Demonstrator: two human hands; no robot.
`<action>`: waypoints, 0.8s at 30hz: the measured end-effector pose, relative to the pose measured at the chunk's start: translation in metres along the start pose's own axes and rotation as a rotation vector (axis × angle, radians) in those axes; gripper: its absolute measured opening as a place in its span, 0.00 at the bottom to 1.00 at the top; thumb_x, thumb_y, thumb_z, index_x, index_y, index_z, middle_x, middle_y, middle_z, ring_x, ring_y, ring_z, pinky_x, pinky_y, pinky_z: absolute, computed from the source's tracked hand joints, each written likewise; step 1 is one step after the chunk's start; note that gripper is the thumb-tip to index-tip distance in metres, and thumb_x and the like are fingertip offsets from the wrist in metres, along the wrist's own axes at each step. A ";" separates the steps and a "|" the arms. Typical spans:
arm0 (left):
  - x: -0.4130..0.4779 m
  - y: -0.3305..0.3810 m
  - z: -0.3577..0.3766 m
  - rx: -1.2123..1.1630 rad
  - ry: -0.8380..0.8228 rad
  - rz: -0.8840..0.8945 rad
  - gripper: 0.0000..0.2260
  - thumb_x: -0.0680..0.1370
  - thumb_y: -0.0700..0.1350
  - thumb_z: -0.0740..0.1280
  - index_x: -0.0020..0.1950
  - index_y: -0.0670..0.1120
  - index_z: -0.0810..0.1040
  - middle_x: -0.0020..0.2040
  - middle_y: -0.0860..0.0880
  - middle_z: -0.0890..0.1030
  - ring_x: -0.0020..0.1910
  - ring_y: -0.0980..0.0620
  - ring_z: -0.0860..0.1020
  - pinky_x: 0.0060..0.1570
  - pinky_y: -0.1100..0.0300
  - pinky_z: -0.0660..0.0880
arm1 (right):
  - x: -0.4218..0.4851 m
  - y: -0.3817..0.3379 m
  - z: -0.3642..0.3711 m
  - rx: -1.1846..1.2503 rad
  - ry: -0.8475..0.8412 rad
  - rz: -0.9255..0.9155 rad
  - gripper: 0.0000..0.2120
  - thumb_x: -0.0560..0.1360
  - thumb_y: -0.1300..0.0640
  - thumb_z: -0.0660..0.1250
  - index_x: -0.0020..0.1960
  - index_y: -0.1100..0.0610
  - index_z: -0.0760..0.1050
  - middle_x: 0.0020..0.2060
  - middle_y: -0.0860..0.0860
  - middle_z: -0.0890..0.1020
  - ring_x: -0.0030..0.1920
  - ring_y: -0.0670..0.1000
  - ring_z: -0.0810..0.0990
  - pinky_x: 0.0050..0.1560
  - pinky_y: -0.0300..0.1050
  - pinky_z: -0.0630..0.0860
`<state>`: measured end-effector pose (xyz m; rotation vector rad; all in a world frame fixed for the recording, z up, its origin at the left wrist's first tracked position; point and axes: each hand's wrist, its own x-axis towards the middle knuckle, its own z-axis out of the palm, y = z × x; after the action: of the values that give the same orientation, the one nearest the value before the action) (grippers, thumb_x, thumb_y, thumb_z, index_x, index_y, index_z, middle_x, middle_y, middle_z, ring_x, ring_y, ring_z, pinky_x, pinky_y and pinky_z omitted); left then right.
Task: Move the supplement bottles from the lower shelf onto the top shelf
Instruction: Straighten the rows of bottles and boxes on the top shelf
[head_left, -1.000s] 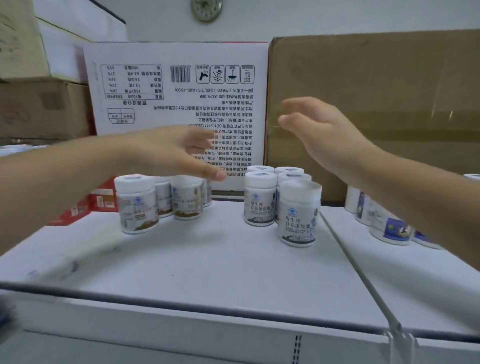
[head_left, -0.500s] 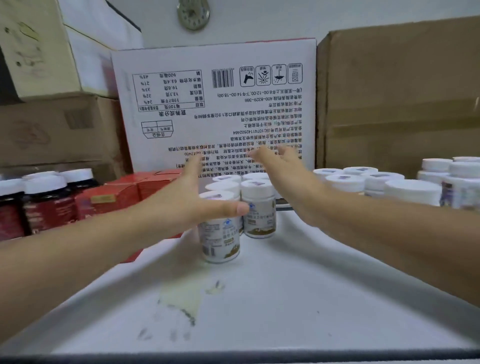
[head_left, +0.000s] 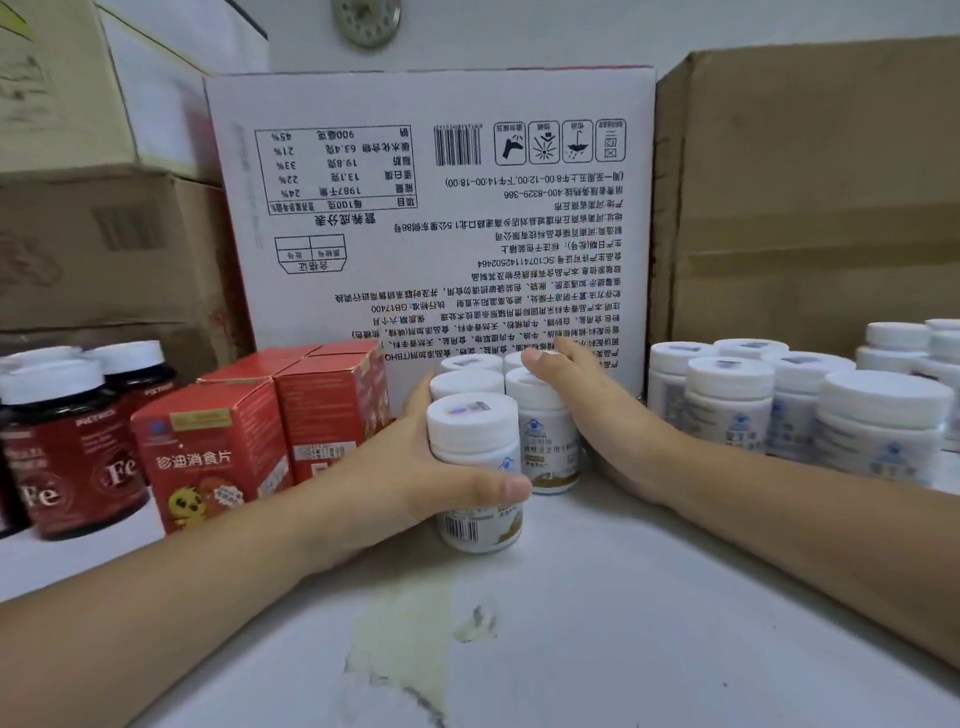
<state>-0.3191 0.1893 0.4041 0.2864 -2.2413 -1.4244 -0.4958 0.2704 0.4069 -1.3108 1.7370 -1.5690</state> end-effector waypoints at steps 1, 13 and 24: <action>0.000 0.000 0.001 0.010 0.004 0.003 0.47 0.59 0.49 0.80 0.74 0.56 0.61 0.68 0.56 0.75 0.66 0.56 0.75 0.68 0.48 0.69 | 0.001 0.000 -0.001 0.007 -0.008 0.003 0.47 0.62 0.29 0.63 0.76 0.39 0.50 0.73 0.44 0.63 0.68 0.47 0.65 0.74 0.54 0.58; -0.002 0.003 0.007 0.124 0.081 -0.045 0.49 0.56 0.57 0.80 0.72 0.61 0.60 0.62 0.62 0.79 0.61 0.62 0.77 0.65 0.54 0.72 | 0.006 0.003 -0.003 0.089 -0.074 0.020 0.38 0.64 0.33 0.67 0.69 0.44 0.59 0.62 0.43 0.70 0.63 0.51 0.73 0.67 0.50 0.66; -0.003 0.003 0.008 0.126 0.079 -0.049 0.50 0.56 0.58 0.80 0.73 0.62 0.58 0.61 0.64 0.79 0.61 0.64 0.77 0.64 0.56 0.72 | 0.008 0.005 -0.006 0.080 -0.085 0.000 0.43 0.62 0.32 0.67 0.73 0.41 0.57 0.69 0.44 0.68 0.66 0.49 0.70 0.71 0.53 0.62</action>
<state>-0.3205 0.1985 0.4033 0.4341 -2.2769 -1.2752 -0.5058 0.2656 0.4053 -1.3189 1.6072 -1.5437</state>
